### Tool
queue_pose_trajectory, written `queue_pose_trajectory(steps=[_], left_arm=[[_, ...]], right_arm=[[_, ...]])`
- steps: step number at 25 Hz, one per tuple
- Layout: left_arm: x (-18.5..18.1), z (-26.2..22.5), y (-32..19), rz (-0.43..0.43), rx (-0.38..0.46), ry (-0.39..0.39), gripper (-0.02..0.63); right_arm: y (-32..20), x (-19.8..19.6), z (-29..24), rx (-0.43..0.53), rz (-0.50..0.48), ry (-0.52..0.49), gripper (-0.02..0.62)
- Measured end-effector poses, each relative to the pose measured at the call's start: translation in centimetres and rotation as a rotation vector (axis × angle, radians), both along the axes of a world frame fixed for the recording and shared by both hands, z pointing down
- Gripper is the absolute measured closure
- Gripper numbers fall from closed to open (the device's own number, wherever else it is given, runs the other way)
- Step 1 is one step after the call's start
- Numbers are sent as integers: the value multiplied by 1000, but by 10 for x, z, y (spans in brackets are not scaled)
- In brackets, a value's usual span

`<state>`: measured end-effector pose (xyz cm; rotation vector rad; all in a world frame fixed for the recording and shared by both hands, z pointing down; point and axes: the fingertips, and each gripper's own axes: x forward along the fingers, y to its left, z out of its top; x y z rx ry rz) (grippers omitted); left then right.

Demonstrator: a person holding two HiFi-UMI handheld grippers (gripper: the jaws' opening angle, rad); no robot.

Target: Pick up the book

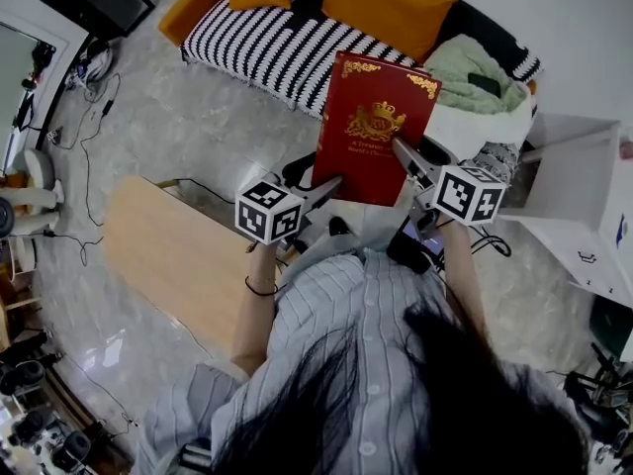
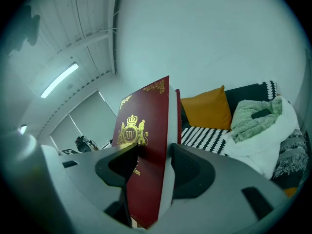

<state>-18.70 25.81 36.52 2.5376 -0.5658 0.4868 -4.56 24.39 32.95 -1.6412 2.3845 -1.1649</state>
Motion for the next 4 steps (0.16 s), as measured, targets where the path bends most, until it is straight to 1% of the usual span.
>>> queue_pose_trajectory(steps=[4], left_arm=[[-3, 5, 1, -4, -11, -8, 322]], right_arm=[[0, -2, 6, -13, -4, -8, 371]])
